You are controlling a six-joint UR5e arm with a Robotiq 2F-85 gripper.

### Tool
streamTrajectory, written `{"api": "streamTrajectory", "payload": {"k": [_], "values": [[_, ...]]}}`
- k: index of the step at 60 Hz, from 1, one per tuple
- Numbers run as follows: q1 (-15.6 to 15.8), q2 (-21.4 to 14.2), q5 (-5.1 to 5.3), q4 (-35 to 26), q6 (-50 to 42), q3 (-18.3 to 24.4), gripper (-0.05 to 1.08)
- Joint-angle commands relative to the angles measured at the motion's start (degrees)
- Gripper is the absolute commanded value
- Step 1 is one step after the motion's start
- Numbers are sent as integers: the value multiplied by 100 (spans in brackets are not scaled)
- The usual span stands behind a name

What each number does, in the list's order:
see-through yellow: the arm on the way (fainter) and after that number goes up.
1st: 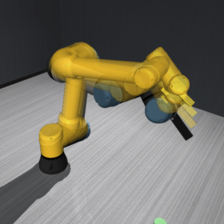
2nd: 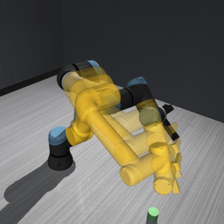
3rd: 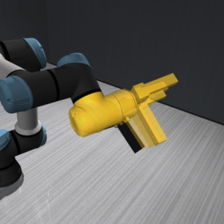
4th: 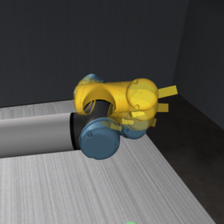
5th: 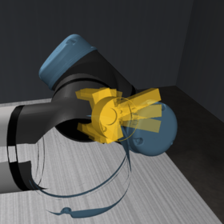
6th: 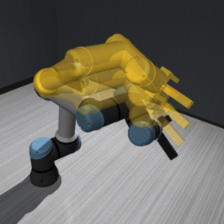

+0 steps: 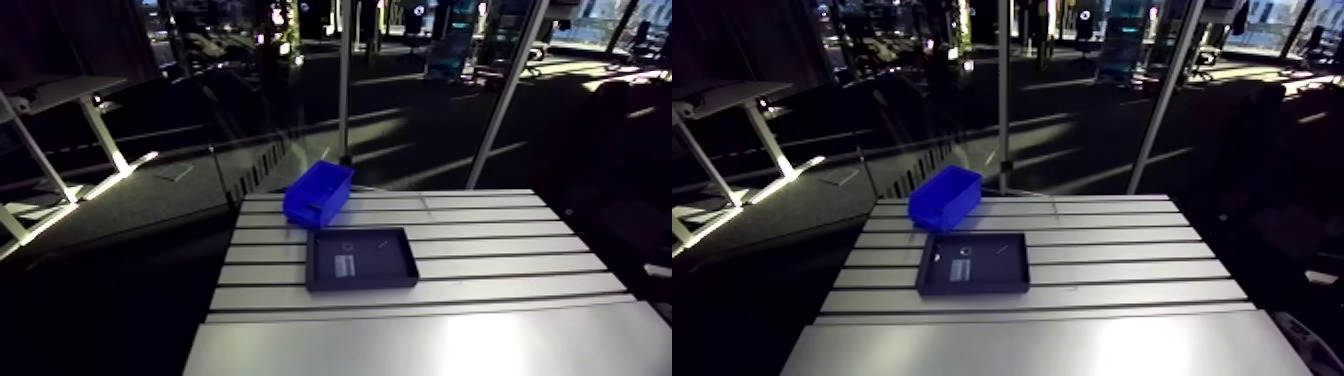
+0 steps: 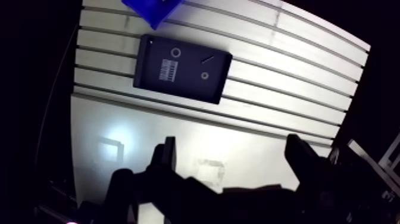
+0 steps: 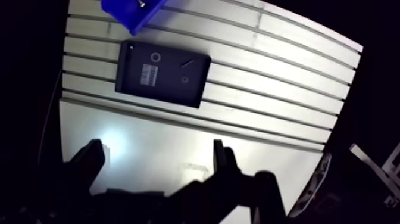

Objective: Pick up the M10 bolt from the tray and put it into the blue bin.

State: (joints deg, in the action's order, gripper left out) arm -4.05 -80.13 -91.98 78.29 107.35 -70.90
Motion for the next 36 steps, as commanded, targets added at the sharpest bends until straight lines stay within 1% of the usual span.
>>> {"api": "streamTrajectory", "payload": {"k": [1, 36], "values": [[-192, -508, 0, -196, -297, -340, 1], [-297, -508, 9, -133, -297, -348, 1]]}}
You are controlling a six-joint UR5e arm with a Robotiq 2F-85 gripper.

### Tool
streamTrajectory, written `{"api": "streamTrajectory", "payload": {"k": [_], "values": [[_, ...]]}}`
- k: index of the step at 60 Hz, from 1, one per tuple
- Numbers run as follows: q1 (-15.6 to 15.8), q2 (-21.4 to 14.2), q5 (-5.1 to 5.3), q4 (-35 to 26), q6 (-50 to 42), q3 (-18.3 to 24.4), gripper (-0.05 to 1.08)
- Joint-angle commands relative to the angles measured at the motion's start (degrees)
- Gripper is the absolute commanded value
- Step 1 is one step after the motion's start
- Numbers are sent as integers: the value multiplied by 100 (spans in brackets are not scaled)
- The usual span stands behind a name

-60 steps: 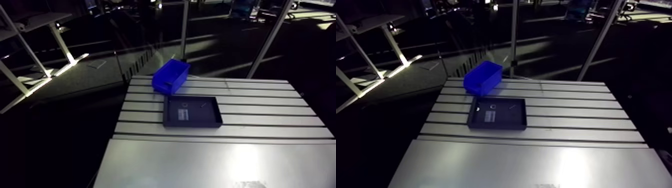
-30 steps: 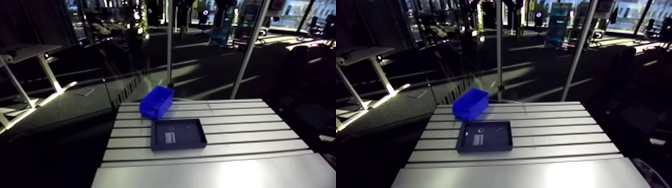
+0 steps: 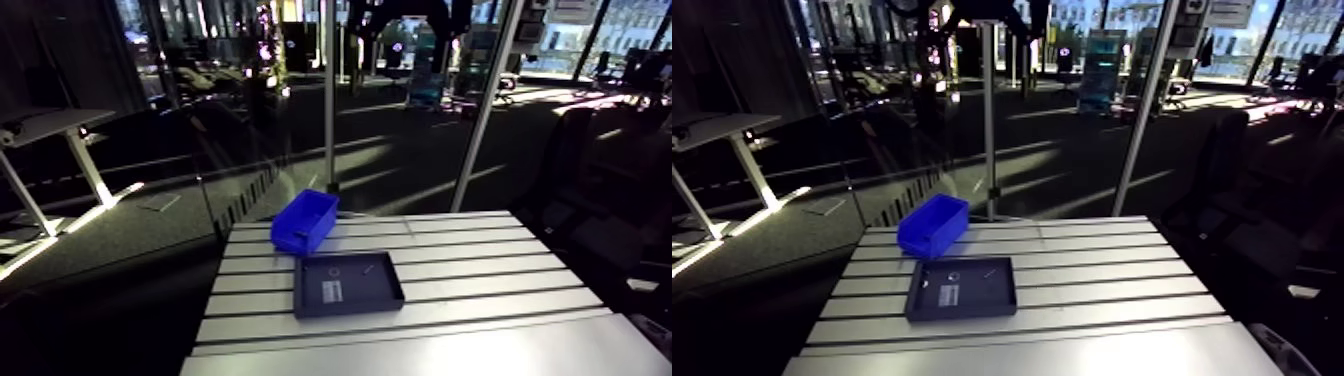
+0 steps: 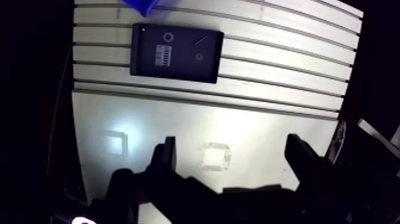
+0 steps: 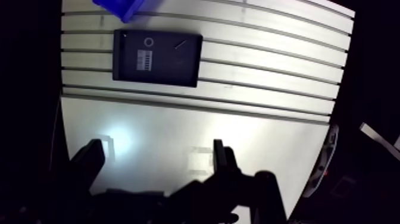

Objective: Pick up the M10 bolt from the tray and put it into the blue bin.

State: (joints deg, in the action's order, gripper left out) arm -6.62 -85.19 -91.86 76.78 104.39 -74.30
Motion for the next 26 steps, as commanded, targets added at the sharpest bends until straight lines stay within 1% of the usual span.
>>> {"api": "streamTrajectory", "payload": {"k": [1, 26], "values": [[-40, -1, -2, 17, -2, -8, 1], [-59, -10, -11, 25, -2, -166, 0]]}}
